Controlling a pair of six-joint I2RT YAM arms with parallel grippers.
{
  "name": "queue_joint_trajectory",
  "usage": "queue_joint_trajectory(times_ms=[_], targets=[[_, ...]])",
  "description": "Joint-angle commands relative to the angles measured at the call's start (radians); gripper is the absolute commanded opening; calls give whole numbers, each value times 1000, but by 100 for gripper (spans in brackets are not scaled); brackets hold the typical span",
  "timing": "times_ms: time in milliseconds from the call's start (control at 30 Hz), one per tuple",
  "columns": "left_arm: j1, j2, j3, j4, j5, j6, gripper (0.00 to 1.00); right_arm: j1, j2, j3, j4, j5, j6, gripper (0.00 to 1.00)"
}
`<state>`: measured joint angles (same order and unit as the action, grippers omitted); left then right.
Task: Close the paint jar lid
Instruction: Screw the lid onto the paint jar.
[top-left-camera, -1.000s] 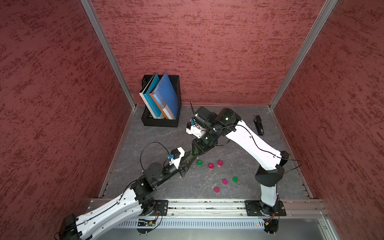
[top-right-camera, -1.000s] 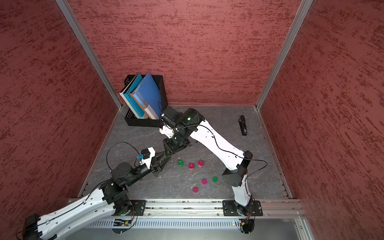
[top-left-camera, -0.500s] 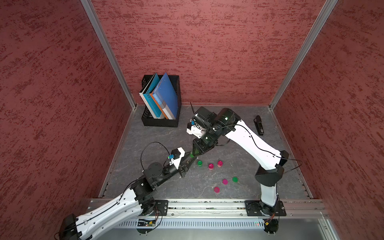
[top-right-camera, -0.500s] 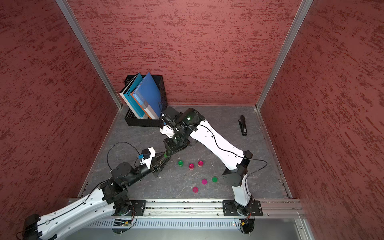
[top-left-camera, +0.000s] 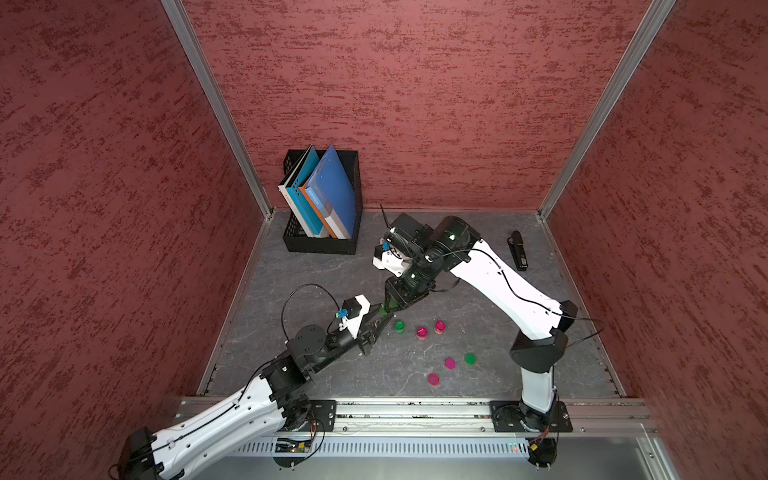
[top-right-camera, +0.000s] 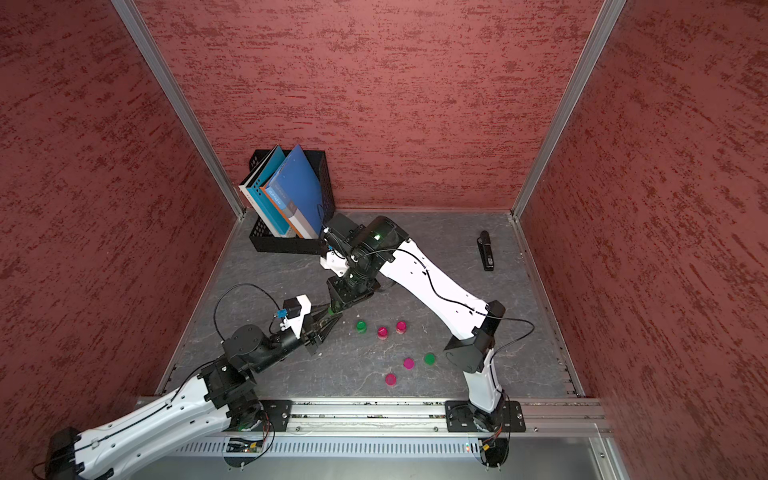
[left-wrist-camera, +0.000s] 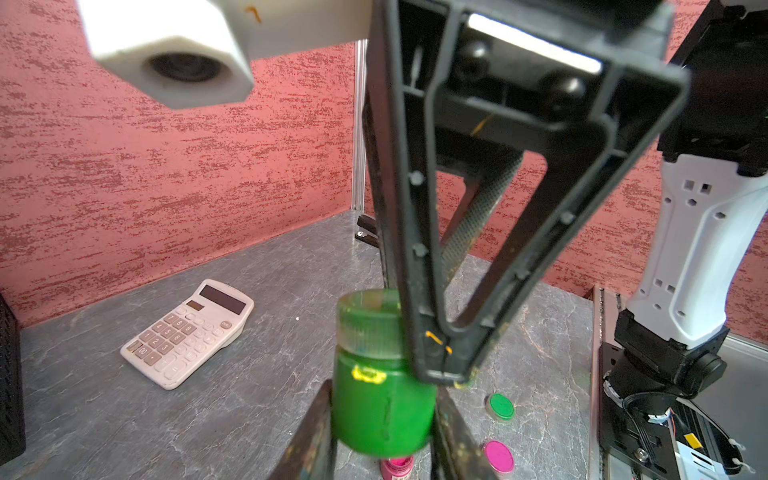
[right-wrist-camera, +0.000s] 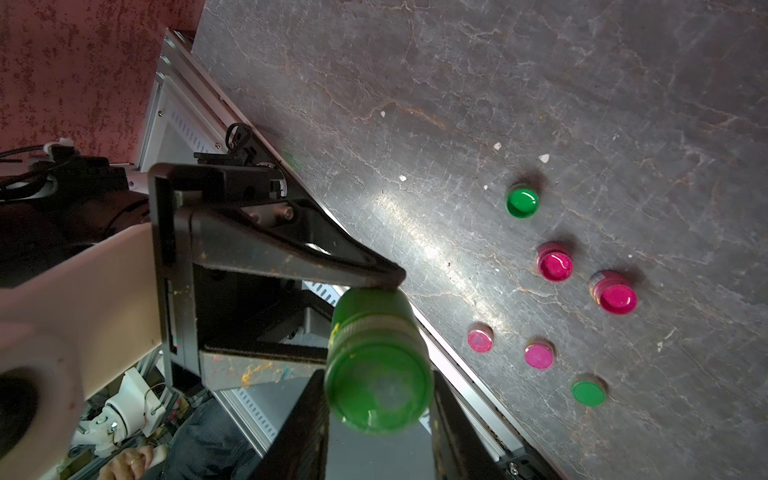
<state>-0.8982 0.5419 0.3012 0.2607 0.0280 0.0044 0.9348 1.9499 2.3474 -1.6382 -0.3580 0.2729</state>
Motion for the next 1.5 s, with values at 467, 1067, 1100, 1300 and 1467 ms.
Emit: queue_joint_trajectory(times_ms=[467, 1067, 1100, 1300, 1467], targets=[[-8, -11, 30, 3, -3, 2, 26, -13, -15, -20, 39, -28, 9, 24], [-31, 167, 113, 353, -213, 109, 26, -13, -179, -400, 435, -27, 330, 22], [-31, 180, 123, 371, -232, 115, 26, -13, -186, -419, 443, -19, 346, 22], [-44, 255, 162, 490, -323, 128, 26, -13, -231, -514, 514, 7, 437, 22], [-73, 328, 185, 554, -373, 137, 25, -13, -266, -599, 622, 11, 528, 22]])
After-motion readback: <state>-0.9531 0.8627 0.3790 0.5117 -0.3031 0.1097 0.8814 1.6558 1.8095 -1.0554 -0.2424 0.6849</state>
